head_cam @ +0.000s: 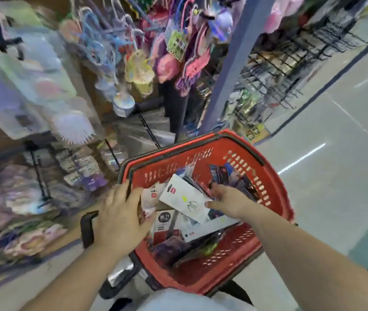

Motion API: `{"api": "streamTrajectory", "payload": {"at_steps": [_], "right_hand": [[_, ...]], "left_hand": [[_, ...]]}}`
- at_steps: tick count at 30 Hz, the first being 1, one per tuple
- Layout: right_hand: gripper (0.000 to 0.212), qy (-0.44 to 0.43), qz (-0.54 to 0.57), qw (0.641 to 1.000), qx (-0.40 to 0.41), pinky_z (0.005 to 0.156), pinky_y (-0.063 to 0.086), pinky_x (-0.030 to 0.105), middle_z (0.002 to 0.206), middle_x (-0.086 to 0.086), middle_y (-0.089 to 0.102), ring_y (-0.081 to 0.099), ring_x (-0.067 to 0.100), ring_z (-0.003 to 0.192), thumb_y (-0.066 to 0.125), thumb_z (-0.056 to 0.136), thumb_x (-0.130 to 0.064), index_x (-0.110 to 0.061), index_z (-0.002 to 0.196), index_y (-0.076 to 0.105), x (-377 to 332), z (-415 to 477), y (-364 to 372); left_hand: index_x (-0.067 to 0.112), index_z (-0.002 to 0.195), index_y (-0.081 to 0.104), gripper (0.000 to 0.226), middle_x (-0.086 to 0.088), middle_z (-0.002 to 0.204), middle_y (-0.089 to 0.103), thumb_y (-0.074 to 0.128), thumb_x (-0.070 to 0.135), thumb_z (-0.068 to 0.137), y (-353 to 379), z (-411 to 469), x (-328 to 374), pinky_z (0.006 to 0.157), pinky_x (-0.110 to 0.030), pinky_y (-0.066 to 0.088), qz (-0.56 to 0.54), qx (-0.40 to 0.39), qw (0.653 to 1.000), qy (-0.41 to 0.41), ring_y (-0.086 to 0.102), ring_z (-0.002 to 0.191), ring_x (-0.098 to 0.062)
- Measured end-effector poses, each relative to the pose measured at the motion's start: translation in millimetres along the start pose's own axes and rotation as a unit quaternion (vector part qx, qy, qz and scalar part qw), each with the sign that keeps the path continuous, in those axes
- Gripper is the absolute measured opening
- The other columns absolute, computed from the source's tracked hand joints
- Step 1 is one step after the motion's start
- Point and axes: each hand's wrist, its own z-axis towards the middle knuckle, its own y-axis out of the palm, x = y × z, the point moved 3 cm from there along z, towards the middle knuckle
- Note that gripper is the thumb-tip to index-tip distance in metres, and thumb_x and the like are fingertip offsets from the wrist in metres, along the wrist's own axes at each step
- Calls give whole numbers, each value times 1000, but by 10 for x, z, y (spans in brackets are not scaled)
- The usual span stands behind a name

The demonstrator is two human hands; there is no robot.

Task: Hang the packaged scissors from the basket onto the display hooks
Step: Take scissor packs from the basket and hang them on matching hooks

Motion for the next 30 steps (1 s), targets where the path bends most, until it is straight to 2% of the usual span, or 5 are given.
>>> {"api": "streamTrajectory", "payload": {"at_steps": [12,18,22,25,30], "right_hand": [[83,-151,-134,977,-73,120,33,47,164,3,37,33,34,148,78,87,-54,-26,157,42,-20,1418,154],[21,-233,-201,950,46,103,38,47,137,2,60,44,35,127,68,98,-46,-25,97,69,-57,1429,280],[35,-280,-121,950,62,96,45,42,109,11,68,59,34,109,73,96,-35,-10,75,63,37,1257,156],[34,-277,-51,952,117,77,45,34,96,12,64,59,24,101,75,94,-25,1,75,64,17,1015,-64],[39,-224,115,966,62,69,50,46,83,23,66,62,38,79,72,93,-32,6,84,66,-181,574,-115]], "left_hand": [[18,141,62,73,-15,169,34,48,64,85,468,10,103,123,-65,26,37,64,993,-93,28,156,-40],[16,138,62,70,-16,168,34,50,61,86,552,-10,79,121,-69,27,43,73,992,-95,29,155,-42],[9,132,66,64,-21,159,46,53,54,88,516,-67,221,119,-71,29,46,113,989,-83,36,150,-45],[9,136,64,68,-17,155,51,60,55,86,534,-75,583,121,-63,31,-36,117,989,-81,42,148,-42],[32,166,22,115,16,166,24,90,50,76,714,163,1239,123,-25,21,-344,-96,915,-189,21,154,-5]]}}
